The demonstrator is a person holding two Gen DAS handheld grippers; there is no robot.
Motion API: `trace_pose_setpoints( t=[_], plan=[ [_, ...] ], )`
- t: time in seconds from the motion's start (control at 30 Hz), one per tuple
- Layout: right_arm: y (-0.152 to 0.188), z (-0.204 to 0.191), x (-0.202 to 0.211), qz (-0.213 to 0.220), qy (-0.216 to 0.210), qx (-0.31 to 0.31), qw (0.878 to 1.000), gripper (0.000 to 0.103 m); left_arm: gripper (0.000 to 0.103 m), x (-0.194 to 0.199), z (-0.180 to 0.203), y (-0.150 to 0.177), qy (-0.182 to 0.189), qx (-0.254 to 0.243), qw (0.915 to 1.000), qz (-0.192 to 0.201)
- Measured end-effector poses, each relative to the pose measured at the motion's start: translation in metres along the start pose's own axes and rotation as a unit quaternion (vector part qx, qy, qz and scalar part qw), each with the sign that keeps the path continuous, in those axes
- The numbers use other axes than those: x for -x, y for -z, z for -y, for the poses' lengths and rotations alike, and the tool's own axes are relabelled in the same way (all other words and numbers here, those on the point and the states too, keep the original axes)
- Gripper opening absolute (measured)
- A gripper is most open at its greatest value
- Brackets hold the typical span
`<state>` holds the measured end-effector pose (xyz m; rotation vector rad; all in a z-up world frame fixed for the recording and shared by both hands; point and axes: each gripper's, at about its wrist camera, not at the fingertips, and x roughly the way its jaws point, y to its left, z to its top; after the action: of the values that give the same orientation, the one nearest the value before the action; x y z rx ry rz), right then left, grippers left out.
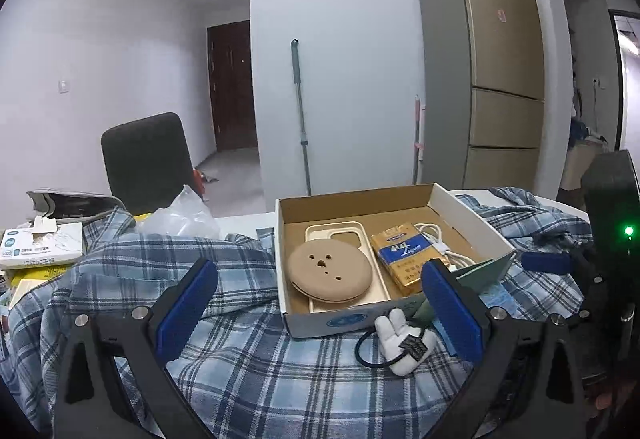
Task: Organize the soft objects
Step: 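Lower the right gripper onto the blue packet and close it, then grasp the white glove-shaped clip with the left gripper while the right holds the packet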
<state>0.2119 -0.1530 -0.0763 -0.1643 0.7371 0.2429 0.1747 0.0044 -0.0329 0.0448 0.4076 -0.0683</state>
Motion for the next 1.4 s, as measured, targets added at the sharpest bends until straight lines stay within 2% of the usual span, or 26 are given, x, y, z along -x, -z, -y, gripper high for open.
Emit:
trace_pose_setpoints(
  t=[0.2,0.33,0.43,0.5,0.53,0.63,0.73,0.77,0.83,0.93,0.97,1.0,1.03,1.2,1.23,1.27,1.3,1.4],
  plan=[
    [0.002,0.008,-0.008,-0.027,0.005,-0.015,1.000,0.102,0.103,-0.009,-0.004,0.004,-0.004,0.011,0.9999,-0.011],
    [0.002,0.008,-0.012,-0.041,0.003,-0.014,0.999,0.100,0.103,-0.015,-0.010,0.002,0.012,0.032,0.9991,-0.023],
    [0.003,0.007,-0.012,-0.042,-0.001,-0.011,0.999,0.091,0.103,-0.016,-0.015,0.003,0.009,0.046,0.9985,-0.027],
    [0.003,0.004,-0.015,-0.048,0.000,-0.002,0.999,0.079,0.103,-0.017,-0.014,0.003,0.007,0.043,0.9986,-0.029],
    [0.003,0.003,-0.015,-0.050,-0.001,0.002,0.999,0.079,0.103,-0.017,-0.012,0.003,0.008,0.040,0.9987,-0.030],
    [0.004,0.002,-0.010,-0.037,0.000,0.004,0.999,0.072,0.103,-0.016,-0.008,0.003,0.017,0.028,0.9990,-0.031],
    [0.004,0.007,0.001,-0.010,0.005,-0.008,1.000,0.070,0.103,-0.016,-0.005,0.005,0.055,0.025,0.9975,-0.037],
    [0.003,0.010,0.005,0.003,0.018,-0.017,1.000,0.070,0.103,-0.018,-0.003,0.005,0.072,0.021,0.9961,-0.045],
    [0.001,0.017,0.013,0.025,0.032,-0.032,0.999,0.068,0.103,-0.020,0.002,0.006,0.085,0.012,0.9947,-0.056],
    [-0.001,0.031,0.023,0.052,0.027,-0.071,0.996,0.063,0.102,-0.022,0.004,0.007,0.096,0.008,0.9933,-0.063],
    [-0.002,0.035,0.026,0.057,0.021,-0.080,0.995,0.056,0.100,-0.024,0.005,0.007,0.102,0.007,0.9921,-0.072],
    [-0.002,0.038,0.026,0.059,0.016,-0.084,0.995,0.053,0.089,-0.026,0.007,0.008,0.106,0.005,0.9913,-0.079],
    [-0.002,0.038,0.025,0.056,0.017,-0.083,0.995,0.053,0.080,-0.028,0.008,0.009,0.110,0.003,0.9904,-0.084],
    [0.000,0.030,0.013,0.026,0.029,-0.060,0.997,0.053,0.078,-0.044,0.018,0.015,0.144,-0.009,0.9797,-0.139],
    [0.000,0.031,0.014,0.025,0.027,-0.063,0.997,0.056,0.078,-0.044,0.019,0.015,0.142,-0.011,0.9798,-0.140],
    [0.001,0.032,0.015,0.026,0.027,-0.067,0.997,0.066,0.078,-0.043,0.019,0.015,0.142,-0.010,0.9801,-0.139],
    [0.001,0.033,0.016,0.031,0.025,-0.071,0.997,0.072,0.078,-0.043,0.019,0.015,0.141,-0.010,0.9802,-0.138],
    [0.000,0.034,0.017,0.037,0.031,-0.070,0.996,0.072,0.078,-0.048,0.022,0.017,0.134,-0.017,0.9791,-0.152]
  ],
)
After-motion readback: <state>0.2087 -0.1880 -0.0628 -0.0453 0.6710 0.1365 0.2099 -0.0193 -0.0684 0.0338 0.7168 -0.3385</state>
